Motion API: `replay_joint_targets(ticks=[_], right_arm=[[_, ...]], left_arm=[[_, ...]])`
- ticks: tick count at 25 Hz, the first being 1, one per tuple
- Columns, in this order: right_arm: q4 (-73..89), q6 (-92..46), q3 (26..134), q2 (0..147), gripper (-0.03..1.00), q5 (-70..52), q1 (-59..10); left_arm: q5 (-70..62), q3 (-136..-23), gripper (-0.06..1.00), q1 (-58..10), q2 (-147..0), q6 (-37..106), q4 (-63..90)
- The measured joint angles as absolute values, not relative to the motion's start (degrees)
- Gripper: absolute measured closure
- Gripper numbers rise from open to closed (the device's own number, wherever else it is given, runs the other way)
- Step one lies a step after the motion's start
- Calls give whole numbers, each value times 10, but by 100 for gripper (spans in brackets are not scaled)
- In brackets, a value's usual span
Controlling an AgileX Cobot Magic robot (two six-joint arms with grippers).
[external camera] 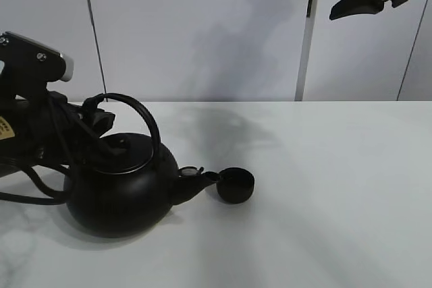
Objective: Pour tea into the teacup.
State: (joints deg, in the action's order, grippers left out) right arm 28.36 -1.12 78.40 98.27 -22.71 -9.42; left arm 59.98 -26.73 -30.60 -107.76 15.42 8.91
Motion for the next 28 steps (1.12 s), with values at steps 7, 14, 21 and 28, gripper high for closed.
replay_joint_targets(ticks=[7, 14, 21, 28], right_arm=[[284, -11, 784, 983, 34, -227, -94], [284, -11, 784, 983, 34, -227, -94], [284, -11, 784, 983, 34, -227, -94], [284, -11, 784, 983, 34, -227, -94]], left_arm=[[600, -267, 86, -306, -1078, 154, 69], [600, -267, 86, -306, -1078, 154, 68], [600, -267, 84, -306, -1078, 154, 61], [634, -262, 75, -306, -1073, 141, 50]])
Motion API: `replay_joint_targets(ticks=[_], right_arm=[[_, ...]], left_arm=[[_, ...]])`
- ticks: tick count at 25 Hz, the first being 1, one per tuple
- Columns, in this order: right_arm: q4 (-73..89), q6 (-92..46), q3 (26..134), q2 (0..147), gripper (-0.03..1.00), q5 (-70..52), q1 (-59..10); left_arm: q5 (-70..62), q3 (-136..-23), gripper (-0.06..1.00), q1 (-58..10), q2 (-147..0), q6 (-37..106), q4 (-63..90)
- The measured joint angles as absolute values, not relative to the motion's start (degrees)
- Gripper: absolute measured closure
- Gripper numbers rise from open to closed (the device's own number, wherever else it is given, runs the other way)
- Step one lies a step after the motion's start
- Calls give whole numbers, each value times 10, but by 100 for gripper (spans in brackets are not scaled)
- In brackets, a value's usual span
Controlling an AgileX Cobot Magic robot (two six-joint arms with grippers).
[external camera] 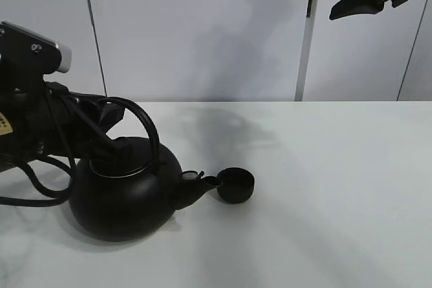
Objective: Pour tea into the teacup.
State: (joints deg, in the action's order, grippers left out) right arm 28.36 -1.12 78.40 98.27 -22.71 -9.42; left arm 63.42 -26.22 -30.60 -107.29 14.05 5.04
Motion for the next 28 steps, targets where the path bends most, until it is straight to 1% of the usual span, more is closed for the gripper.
replay_joint_targets(ticks=[4, 6, 14, 20, 28], right_arm=[[284, -11, 784, 983, 34, -227, -94], [284, -11, 784, 983, 34, -227, -94], [284, -11, 784, 983, 34, -227, -94], [284, -11, 784, 983, 34, -227, -94], [284, -11, 784, 983, 34, -226, -94]], left_arm=[[649, -255, 61, -306, -1072, 138, 48], [649, -251, 57, -306, -1072, 137, 48], [662, -226, 54, -306, -1071, 92, 40], [664, -221, 45, -306, -1064, 82, 36], [660, -200, 44, -306, -1028, 80, 27]])
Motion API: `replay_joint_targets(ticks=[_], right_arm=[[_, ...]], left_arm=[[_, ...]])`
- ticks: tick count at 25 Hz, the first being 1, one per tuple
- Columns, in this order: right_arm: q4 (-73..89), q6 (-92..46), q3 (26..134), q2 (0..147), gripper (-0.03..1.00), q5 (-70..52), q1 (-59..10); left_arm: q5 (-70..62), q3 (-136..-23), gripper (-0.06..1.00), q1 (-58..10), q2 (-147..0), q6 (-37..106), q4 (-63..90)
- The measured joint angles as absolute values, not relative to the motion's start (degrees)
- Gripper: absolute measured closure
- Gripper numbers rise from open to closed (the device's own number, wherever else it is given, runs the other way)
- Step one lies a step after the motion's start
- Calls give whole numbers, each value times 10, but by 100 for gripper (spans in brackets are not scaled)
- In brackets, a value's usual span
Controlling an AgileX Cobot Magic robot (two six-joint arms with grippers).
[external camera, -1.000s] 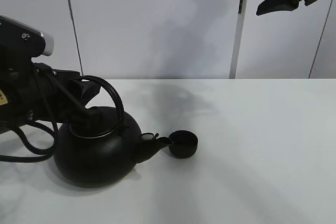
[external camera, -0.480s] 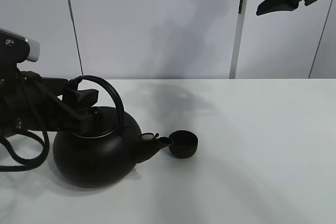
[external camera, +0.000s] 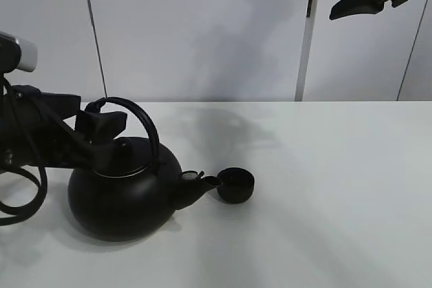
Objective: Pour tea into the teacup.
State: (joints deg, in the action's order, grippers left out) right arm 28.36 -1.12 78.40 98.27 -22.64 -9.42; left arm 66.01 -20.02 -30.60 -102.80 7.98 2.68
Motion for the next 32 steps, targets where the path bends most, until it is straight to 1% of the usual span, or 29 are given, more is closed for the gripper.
replay_joint_targets(ticks=[7, 10, 15, 20, 23, 26, 28, 30, 32], right_arm=[[284, -11, 784, 983, 34, -226, -94], [284, -11, 784, 983, 34, -226, -94], [284, -11, 784, 983, 34, -226, -94], [284, -11, 784, 983, 34, -226, -94], [284, -11, 784, 983, 34, -226, -94], [284, -11, 784, 983, 34, -226, -94], [284, -11, 784, 983, 34, -226, -94], [284, -11, 784, 983, 34, -226, -94], [284, -11, 784, 983, 34, -226, -94]], left_arm=[[660, -172, 44, -306, -1024, 43, 22], [659, -166, 41, -306, -1010, 39, 18], [660, -143, 33, -306, -960, 38, 17], [659, -114, 32, -306, -903, 34, 17], [641, -108, 32, -306, -857, 8, 17], [561, -111, 32, -306, -798, -15, 17], [480, -128, 31, -306, -748, -34, 16], [376, -170, 31, -306, -701, -56, 8], [219, -233, 31, -306, -661, -86, -5]])
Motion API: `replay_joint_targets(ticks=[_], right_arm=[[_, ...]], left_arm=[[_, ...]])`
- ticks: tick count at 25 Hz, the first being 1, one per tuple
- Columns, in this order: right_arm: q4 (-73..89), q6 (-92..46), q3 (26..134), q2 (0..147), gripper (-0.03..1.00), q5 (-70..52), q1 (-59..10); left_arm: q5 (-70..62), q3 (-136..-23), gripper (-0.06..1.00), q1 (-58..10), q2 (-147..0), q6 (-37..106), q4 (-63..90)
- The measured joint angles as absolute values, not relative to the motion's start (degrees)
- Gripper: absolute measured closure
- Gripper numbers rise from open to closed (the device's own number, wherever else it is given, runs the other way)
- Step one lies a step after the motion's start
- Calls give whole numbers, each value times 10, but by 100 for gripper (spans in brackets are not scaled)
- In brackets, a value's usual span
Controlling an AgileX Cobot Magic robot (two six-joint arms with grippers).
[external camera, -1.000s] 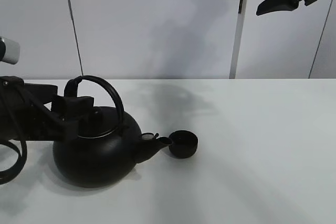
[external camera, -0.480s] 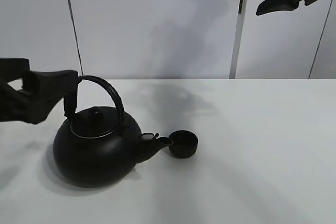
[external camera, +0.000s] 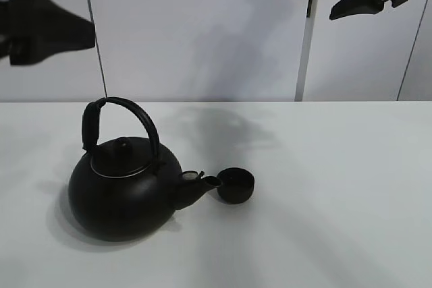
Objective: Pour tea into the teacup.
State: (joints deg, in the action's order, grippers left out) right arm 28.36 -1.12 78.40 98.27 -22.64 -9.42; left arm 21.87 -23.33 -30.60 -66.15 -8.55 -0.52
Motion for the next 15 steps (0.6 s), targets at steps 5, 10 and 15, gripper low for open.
replay_joint_targets(ticks=[5, 10, 15], right_arm=[[284, -11, 784, 983, 34, -226, -94], [284, -11, 784, 983, 34, -244, -94], [297, -11, 784, 983, 34, -319, -94]], left_arm=[[-195, -472, 31, -306, -663, -114, -20], [-427, -662, 31, -299, -733, -78, 29], [-560, -787, 31, -258, -820, -24, 138]])
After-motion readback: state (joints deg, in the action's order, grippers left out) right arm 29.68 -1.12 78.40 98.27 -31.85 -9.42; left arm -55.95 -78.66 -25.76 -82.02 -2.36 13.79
